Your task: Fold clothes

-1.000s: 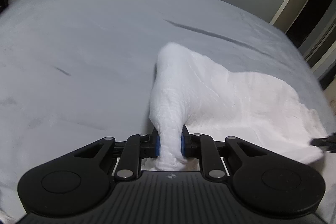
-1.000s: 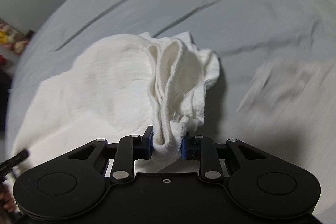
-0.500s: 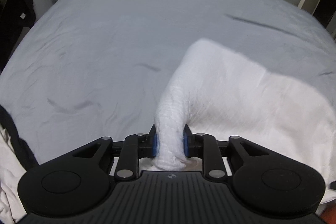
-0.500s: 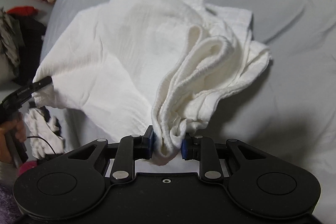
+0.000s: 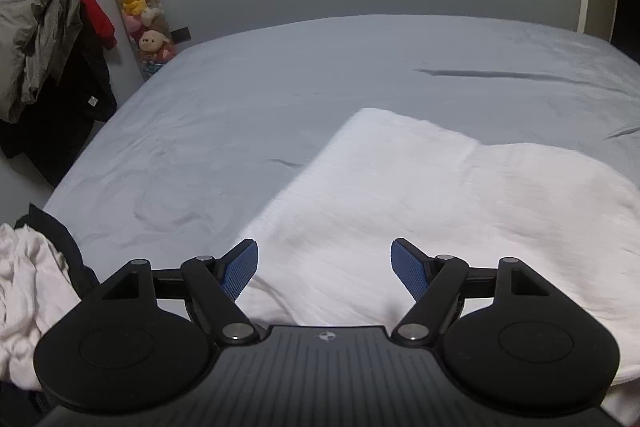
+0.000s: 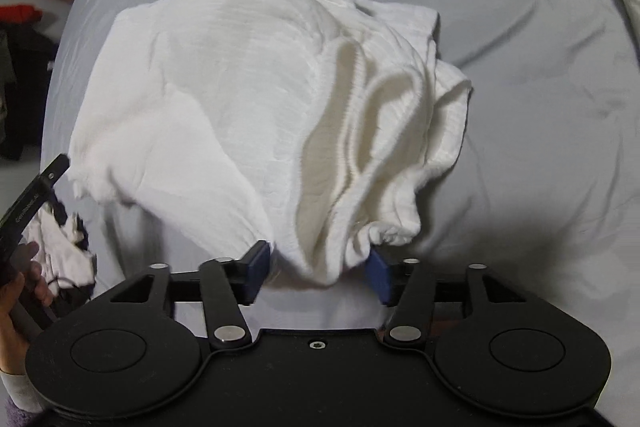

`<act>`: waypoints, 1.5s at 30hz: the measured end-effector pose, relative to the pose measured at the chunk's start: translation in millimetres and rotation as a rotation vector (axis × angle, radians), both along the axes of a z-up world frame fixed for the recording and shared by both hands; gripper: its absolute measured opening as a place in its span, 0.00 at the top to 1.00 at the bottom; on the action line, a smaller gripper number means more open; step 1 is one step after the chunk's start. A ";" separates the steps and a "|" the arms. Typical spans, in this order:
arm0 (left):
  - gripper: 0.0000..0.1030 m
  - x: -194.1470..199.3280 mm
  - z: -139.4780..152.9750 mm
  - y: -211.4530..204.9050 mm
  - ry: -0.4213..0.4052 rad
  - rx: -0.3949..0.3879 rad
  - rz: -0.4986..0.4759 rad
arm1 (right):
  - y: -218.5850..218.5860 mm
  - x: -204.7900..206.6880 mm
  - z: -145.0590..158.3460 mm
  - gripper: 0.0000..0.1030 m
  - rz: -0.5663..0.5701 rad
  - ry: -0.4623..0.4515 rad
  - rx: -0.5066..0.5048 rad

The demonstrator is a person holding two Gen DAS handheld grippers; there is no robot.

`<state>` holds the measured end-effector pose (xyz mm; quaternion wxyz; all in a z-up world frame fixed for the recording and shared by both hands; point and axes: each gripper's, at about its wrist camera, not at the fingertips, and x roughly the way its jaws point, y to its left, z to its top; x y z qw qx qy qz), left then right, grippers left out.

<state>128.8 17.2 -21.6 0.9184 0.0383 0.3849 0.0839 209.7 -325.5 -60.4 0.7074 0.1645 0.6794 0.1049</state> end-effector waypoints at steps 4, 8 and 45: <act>0.29 -12.7 8.1 -23.3 -0.012 -0.049 -0.052 | -0.4 1.2 28.2 0.37 0.061 -0.060 -0.046; 0.29 -25.3 8.6 -38.8 0.014 -0.107 -0.124 | -13.1 3.4 52.4 0.37 0.139 -0.132 -0.098; 0.29 -97.2 -77.2 -143.9 -0.025 0.132 -0.845 | -0.3 -21.8 7.8 0.37 1.395 -0.747 -0.619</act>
